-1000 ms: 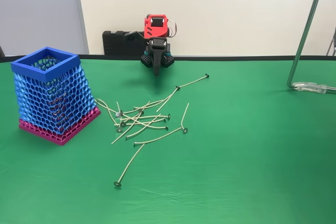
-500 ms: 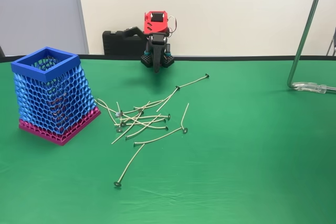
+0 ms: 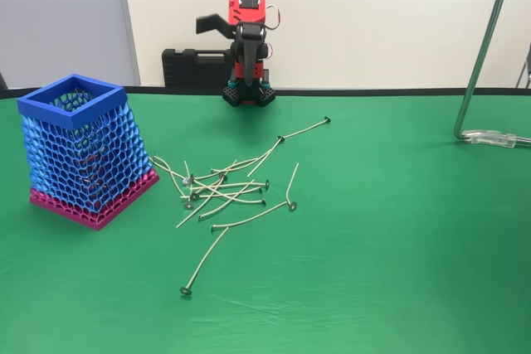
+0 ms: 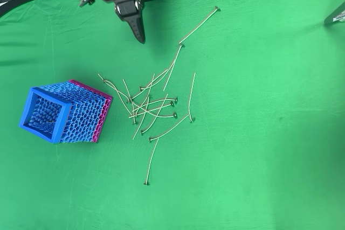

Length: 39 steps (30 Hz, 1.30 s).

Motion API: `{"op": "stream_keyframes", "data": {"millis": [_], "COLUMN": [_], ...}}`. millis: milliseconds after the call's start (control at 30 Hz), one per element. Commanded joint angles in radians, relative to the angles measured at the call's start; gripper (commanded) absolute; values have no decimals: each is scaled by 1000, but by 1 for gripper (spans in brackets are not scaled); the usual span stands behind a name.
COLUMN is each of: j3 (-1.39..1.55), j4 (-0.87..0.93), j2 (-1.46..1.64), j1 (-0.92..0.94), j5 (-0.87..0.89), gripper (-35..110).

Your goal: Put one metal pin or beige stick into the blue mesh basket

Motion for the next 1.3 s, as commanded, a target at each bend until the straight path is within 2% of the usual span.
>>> {"op": "stream_keyframes", "data": {"millis": [0,333,567,767,1267], "j3": [-118,-431,-632,-750,-1020], "j4": [29,91,78,78,127], "j2": [-71,-485,-719,-879,-1246], "j1": [-15,-80,-103,-98,-74], "j5": [-3,-58,-202,-368,-930], "gripper": [0,0,0,0,1]}}
